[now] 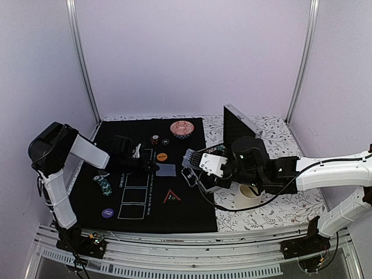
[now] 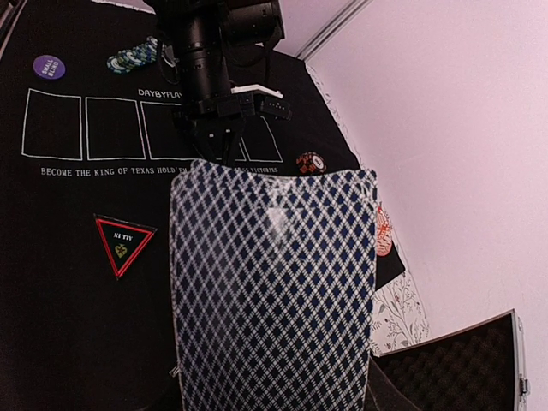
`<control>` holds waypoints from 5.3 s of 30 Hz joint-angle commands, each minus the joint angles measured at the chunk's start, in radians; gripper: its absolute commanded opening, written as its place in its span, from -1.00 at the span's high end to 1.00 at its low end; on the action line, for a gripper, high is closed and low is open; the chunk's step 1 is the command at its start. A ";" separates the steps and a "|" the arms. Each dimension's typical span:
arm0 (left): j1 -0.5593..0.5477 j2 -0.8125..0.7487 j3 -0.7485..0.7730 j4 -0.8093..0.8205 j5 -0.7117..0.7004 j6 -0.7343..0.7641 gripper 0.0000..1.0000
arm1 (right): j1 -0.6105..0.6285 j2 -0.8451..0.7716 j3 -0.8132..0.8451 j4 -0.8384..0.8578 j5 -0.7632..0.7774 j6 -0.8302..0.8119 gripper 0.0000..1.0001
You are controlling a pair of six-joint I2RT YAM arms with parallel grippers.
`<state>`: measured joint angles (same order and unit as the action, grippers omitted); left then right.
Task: Distribute texas hold em gaming equipment
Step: Distribute the poker card in the big blind area, then pick up the poker card from the face-down deck piles.
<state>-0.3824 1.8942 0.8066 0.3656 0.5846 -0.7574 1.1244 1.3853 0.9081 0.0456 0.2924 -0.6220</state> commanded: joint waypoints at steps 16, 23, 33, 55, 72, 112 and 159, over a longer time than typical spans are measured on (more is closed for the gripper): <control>-0.059 -0.175 0.091 -0.288 -0.259 0.171 -0.18 | -0.005 -0.004 0.025 -0.019 -0.021 0.022 0.15; -0.206 -0.467 0.067 -0.290 -0.259 0.324 -0.88 | 0.004 -0.002 0.036 -0.021 -0.020 0.019 0.15; -0.353 -0.572 0.060 -0.186 -0.023 0.353 -0.96 | 0.020 0.026 0.055 -0.007 -0.027 0.010 0.15; -0.447 -0.423 0.237 -0.438 -0.309 0.482 -0.15 | 0.042 0.032 0.063 0.002 -0.024 0.002 0.14; -0.430 -0.487 0.214 -0.468 -0.305 0.502 -0.56 | 0.043 0.030 0.060 0.003 -0.020 -0.005 0.14; -0.394 -0.565 0.115 -0.366 -0.169 0.453 -0.89 | 0.041 0.020 0.046 0.011 -0.016 -0.007 0.14; -0.312 -0.590 0.067 -0.317 0.156 0.340 1.00 | 0.038 0.018 0.023 0.025 0.001 -0.010 0.17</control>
<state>-0.7166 1.3354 0.8886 0.0257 0.7258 -0.4137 1.1606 1.4269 0.9451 0.0265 0.2783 -0.6323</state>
